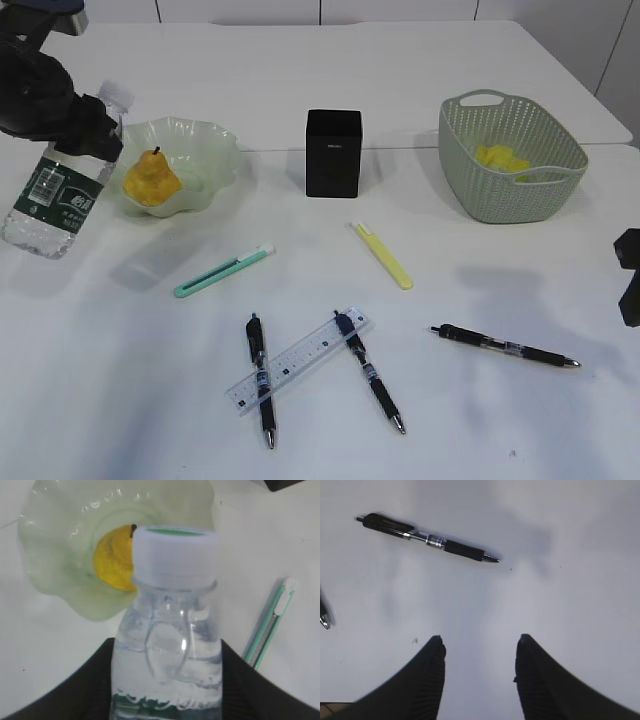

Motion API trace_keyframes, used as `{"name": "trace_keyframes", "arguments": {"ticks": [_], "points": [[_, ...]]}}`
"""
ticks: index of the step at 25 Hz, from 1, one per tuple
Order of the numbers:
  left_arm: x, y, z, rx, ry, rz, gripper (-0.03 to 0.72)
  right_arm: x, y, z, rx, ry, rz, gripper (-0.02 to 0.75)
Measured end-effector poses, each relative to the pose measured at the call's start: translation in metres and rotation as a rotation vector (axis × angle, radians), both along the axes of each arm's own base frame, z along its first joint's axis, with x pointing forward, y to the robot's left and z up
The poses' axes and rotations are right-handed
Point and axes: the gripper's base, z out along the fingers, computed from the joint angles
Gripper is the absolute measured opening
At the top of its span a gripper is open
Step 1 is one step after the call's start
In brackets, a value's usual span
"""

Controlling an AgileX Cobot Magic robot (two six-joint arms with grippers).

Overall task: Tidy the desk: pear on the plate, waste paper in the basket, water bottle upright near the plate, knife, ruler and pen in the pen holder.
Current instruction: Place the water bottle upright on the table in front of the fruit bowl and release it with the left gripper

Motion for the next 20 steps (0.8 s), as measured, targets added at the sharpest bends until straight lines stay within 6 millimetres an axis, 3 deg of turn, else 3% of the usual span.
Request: {"name": "trace_keyframes", "arguments": {"ticks": [12, 20], "points": [[-0.03, 0.01, -0.012, -0.024, -0.258, 0.062, 0.368, 0.0, 0.0, 0.0, 0.0, 0.0, 0.0, 0.351], [-0.05, 0.018, -0.041, -0.022, -0.426, 0.109, 0.368, 0.0, 0.0, 0.0, 0.0, 0.0, 0.0, 0.351]]}}
